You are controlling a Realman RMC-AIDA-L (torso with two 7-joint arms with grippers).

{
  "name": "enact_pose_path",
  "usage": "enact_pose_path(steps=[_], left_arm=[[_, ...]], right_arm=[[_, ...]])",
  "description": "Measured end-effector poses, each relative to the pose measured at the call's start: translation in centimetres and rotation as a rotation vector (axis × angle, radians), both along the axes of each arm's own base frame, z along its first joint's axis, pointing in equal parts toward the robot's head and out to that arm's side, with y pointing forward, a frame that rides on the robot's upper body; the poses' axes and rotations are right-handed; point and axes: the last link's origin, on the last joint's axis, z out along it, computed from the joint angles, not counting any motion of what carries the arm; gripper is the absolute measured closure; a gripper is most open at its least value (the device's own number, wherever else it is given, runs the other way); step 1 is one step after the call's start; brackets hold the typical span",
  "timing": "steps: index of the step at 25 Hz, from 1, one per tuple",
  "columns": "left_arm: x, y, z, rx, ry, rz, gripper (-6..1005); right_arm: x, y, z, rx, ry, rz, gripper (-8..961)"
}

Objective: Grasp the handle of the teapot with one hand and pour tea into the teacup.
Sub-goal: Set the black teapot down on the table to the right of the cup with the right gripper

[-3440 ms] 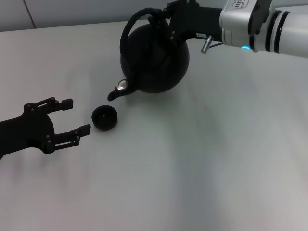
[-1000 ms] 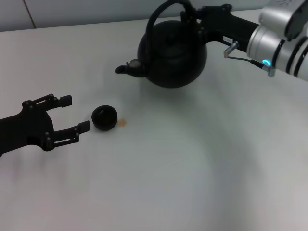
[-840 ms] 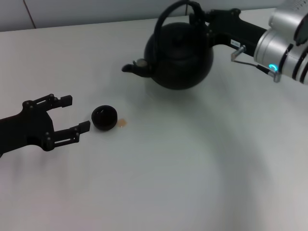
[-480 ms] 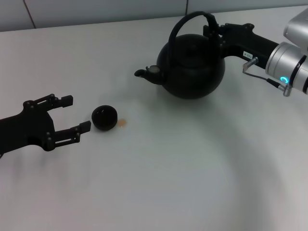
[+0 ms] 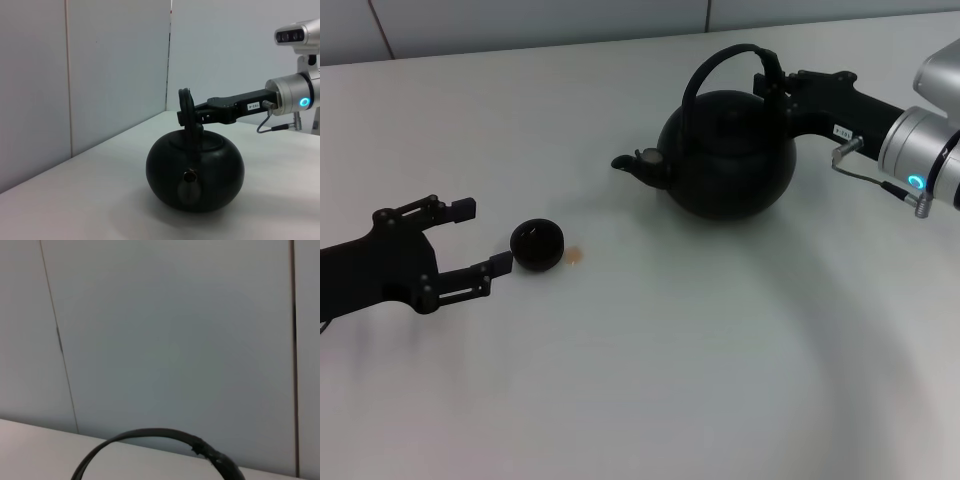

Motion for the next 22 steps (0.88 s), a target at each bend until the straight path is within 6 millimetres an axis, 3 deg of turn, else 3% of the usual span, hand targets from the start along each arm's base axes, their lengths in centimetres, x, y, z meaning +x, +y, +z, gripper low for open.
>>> enact_pose_path(steps=[22], left_arm=[[0.01, 0.06, 0.03, 0.004, 0.002, -0.003, 189]], right_arm=[[0.82, 0.03, 0.07, 0.003, -0.017, -0.036, 757]])
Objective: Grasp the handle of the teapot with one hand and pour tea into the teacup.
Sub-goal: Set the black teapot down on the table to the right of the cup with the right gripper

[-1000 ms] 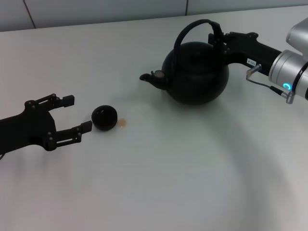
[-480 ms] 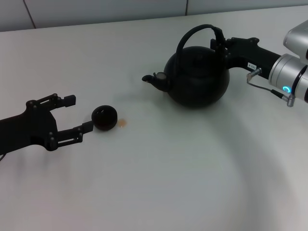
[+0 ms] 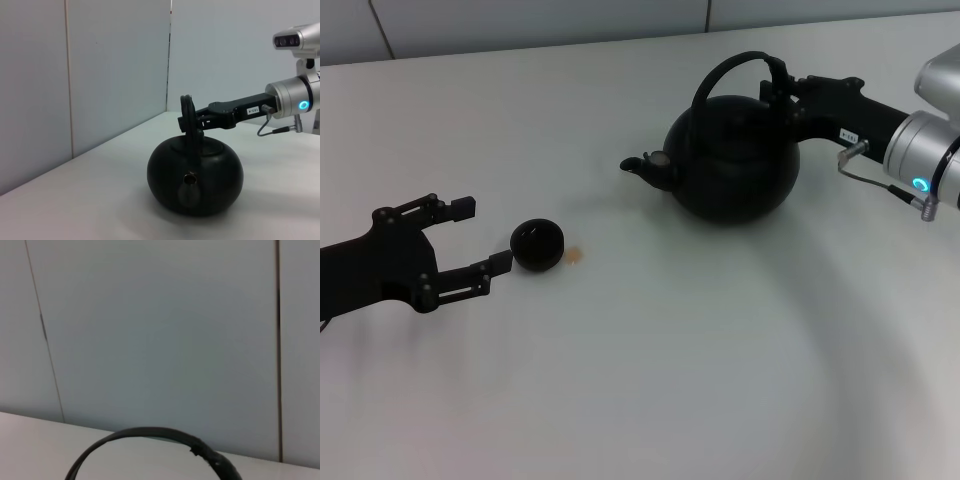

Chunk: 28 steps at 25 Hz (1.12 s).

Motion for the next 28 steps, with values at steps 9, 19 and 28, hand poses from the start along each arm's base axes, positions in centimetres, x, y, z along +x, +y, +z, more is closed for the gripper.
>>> enact_pose_path(steps=[9, 19, 28], left_arm=[[0.2, 0.3, 0.1, 0.001, 0.002, -0.007, 189], [0.2, 0.3, 0.1, 0.001, 0.003, -0.004, 188], [0.2, 0.3, 0.1, 0.000, 0.002, -0.002, 188]], right_arm=[[-0.1, 0.0, -0.1, -0.008, -0.037, 0.020, 630], [-0.2, -0.3, 0.3, 0.005, -0.033, 0.037, 244], [0.1, -2.1, 1.1, 0.018, -0.003, 0.079, 214]])
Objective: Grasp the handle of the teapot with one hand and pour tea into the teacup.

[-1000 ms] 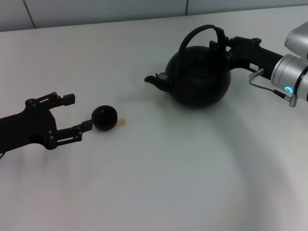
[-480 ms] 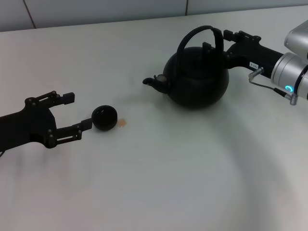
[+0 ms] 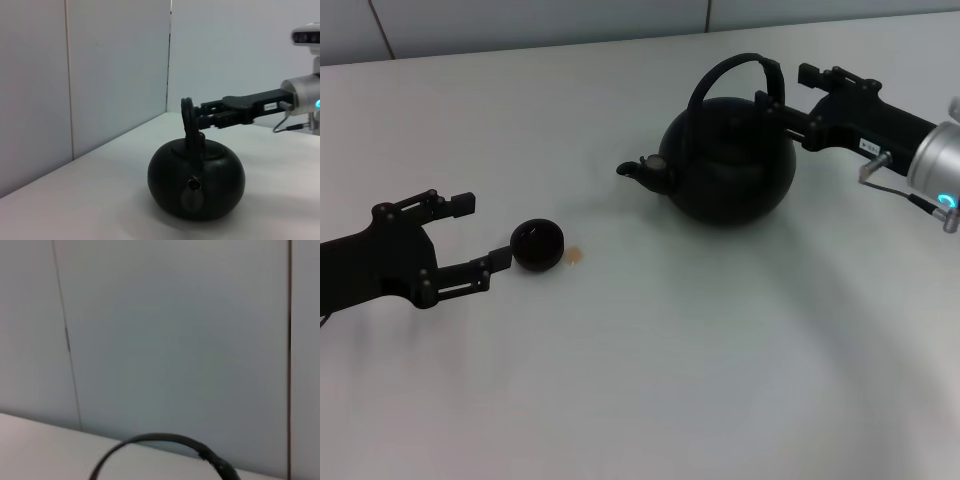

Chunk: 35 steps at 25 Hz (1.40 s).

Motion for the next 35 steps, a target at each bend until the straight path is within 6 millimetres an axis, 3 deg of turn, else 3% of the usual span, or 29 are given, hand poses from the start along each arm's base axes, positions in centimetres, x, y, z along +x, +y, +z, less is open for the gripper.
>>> enact_pose_path(steps=[6, 10, 21, 35], left_arm=[[0.1, -0.2, 0.1, 0.001, -0.004, -0.008, 188], [0.5, -0.5, 0.3, -0.012, -0.024, -0.028, 188], [1.7, -2.0, 1.9, -0.050, -0.147, -0.115, 188], [2.4, -2.3, 1.9, -0.085, -0.169, -0.151, 189]], right_arm=[[0.3, -2.5, 2.5, 0.065, 0.110, 0.106, 214], [-0.1, -3.4, 2.9, 0.057, 0.128, 0.171, 213], [-3.5, -5.7, 0.9, -0.176, 0.054, 0.475, 213], [-4.2, -6.6, -1.3, -0.392, -0.014, 0.529, 214]])
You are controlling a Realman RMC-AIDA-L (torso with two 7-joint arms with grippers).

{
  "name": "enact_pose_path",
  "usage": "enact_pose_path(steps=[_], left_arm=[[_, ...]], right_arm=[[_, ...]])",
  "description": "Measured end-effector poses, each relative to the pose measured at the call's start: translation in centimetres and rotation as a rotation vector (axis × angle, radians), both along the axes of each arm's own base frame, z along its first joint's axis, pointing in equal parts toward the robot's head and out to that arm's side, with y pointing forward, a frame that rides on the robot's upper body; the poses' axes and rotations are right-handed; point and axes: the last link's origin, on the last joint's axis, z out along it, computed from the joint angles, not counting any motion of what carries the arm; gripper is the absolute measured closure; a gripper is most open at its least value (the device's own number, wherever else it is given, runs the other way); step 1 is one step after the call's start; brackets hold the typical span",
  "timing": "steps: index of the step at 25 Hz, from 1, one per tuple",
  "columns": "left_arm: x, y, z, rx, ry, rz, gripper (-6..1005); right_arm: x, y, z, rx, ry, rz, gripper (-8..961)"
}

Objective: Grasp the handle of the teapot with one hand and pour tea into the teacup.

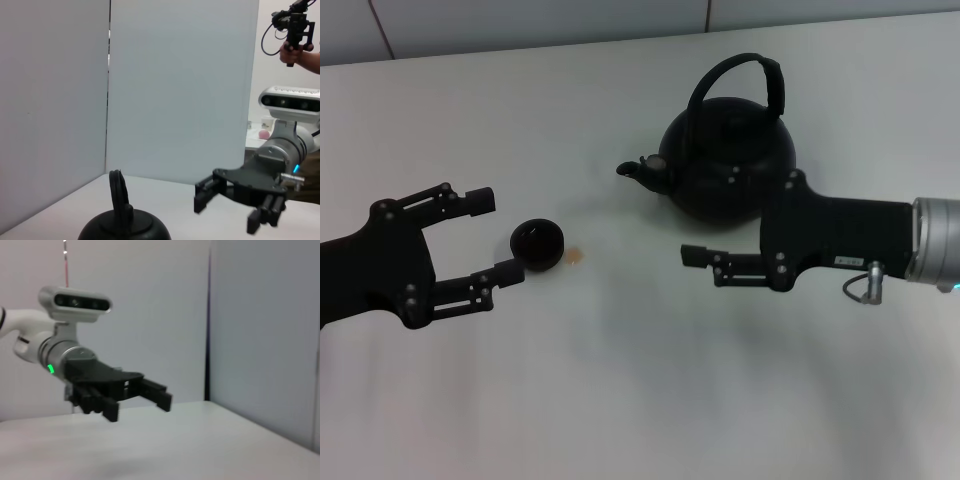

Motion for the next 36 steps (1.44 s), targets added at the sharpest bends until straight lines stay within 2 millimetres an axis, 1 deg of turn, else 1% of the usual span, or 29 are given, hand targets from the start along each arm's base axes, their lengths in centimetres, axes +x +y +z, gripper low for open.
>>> enact_pose_path(steps=[1, 6, 18, 26, 36], left_arm=[[0.0, 0.0, -0.1, 0.000, 0.001, 0.001, 189], [0.0, 0.0, -0.4, -0.003, -0.004, 0.008, 189], [0.2, 0.1, -1.0, 0.005, -0.008, 0.025, 188], [-0.2, -0.2, -2.1, -0.024, 0.030, 0.043, 189], [-0.5, -0.5, -2.3, -0.023, 0.037, 0.049, 188]], right_arm=[[0.0, -0.1, -0.4, -0.018, 0.002, -0.001, 214], [0.0, -0.1, -0.6, -0.027, 0.001, -0.003, 213], [0.1, -0.1, -0.7, -0.023, -0.006, -0.010, 213], [0.0, -0.1, -0.7, -0.020, -0.009, -0.002, 214], [0.0, -0.1, -0.7, -0.021, -0.009, -0.003, 214]])
